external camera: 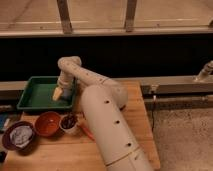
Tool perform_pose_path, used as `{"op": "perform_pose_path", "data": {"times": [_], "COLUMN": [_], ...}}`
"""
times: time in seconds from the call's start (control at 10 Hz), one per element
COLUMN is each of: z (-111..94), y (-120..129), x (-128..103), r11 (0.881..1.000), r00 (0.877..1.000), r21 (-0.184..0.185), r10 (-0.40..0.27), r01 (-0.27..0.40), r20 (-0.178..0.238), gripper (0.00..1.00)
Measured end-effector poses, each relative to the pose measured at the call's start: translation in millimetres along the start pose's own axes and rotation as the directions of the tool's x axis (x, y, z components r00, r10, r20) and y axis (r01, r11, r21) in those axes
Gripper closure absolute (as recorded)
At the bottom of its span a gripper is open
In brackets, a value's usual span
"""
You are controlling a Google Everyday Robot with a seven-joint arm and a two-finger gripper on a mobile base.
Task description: Place sponge in table surface
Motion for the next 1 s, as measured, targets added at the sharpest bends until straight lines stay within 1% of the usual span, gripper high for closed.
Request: {"op": "perform_pose_path", "data": {"times": [0.1,0.2,0.3,0.6,0.7,0.9,1.0], "z": [7.8,12.8,18.3,11.9,13.5,12.9,13.3], "y": [4.4,4.7,7.2,2.9,4.7,4.9,5.3], "x": [-5.1,-6.3,-5.8,-5.9,-4.1,-3.4,-3.3], "r11": [1.0,0.999,0.999,0.999,0.999,0.999,0.999], "r00": [1.0,0.999,0.999,0.999,0.999,0.999,0.999], "r21": [-0.02,-0.031,-0.041,-0.035,-0.039,-0.04,-0.04], "r10": [-0.015,-0.025,-0.037,-0.031,-0.033,-0.032,-0.032], "r01": [0.014,0.024,0.035,0.03,0.031,0.03,0.03], "r20": [-0.02,-0.027,-0.038,-0.031,-0.038,-0.04,-0.041], "gripper": [0.2,0.24,0.34,0.63,0.75,0.92,0.99]}}
